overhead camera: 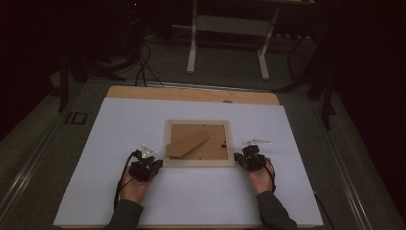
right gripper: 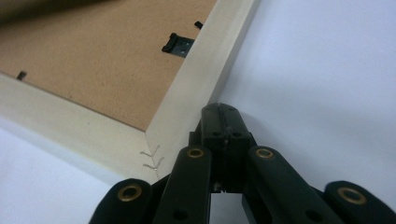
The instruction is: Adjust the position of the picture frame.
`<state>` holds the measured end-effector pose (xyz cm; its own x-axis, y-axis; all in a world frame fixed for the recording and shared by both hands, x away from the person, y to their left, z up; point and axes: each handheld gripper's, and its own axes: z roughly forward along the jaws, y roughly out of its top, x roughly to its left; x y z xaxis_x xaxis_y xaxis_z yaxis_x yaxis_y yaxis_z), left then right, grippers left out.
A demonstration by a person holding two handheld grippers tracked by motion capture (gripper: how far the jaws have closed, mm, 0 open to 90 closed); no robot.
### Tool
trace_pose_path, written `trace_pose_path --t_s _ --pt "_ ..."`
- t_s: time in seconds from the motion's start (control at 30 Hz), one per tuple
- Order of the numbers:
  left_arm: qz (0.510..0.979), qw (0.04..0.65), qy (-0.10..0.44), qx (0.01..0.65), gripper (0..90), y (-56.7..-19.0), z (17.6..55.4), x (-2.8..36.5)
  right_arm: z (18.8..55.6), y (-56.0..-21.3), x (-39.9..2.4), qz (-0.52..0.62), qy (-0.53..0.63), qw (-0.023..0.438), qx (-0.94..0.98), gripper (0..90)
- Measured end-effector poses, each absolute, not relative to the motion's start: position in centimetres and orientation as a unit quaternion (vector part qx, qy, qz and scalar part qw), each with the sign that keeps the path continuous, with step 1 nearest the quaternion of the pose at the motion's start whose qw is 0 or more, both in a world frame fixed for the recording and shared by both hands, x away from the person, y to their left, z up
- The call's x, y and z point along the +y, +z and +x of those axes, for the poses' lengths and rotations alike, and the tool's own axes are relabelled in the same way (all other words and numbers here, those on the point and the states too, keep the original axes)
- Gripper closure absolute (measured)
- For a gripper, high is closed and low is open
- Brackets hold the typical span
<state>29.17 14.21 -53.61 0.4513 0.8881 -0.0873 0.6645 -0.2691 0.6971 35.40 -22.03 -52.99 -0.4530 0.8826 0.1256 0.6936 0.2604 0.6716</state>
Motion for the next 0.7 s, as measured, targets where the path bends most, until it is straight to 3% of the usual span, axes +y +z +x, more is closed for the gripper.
trace_pose_path --t_s 0.7 --pt "0.778 0.343 0.138 0.509 90.0 -53.4 29.2 16.1 33.5 -52.9 -21.6 0.478 0.344 0.113 0.8 90.0"
